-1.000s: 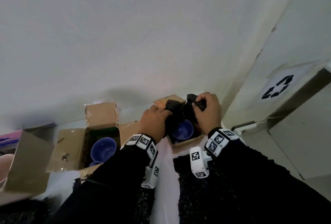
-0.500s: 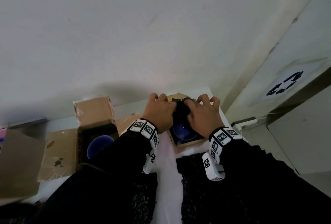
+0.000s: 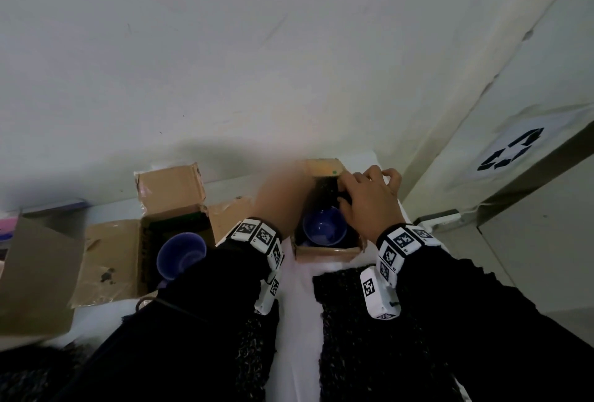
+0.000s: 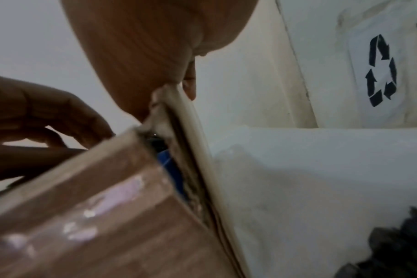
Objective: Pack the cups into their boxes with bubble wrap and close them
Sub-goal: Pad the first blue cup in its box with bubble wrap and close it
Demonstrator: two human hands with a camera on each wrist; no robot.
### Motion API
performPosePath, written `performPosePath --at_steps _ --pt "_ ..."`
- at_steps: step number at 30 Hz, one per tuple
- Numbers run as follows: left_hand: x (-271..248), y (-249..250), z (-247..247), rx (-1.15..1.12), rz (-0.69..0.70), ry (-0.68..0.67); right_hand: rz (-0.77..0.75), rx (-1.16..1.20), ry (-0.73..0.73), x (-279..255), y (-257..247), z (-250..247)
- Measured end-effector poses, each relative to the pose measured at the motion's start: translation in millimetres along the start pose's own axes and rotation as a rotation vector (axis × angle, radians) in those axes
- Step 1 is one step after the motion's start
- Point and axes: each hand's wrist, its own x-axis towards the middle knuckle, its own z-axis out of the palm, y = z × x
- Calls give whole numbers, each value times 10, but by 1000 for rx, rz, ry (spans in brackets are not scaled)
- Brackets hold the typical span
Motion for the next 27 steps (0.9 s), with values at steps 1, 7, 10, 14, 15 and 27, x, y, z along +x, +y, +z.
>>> performPosePath --at_steps 1,7,10,14,15,27 --pt "-3 16 10 48 17 -34 21 2 40 0 2 14" --pt "-104 100 88 236 62 -83 24 -29 17 8 -40 34" --pt "-140 60 99 174 48 58 -53 -15 16 -6 -60 49" --pt "-169 -4 142 168 23 40 -119 -54 -108 8 -71 115" --pt "-178 -1 132 175 18 34 -112 -63 -98 3 -70 115" --pt "-515 324 -9 59 -70 140 5 235 157 -404 132 -158"
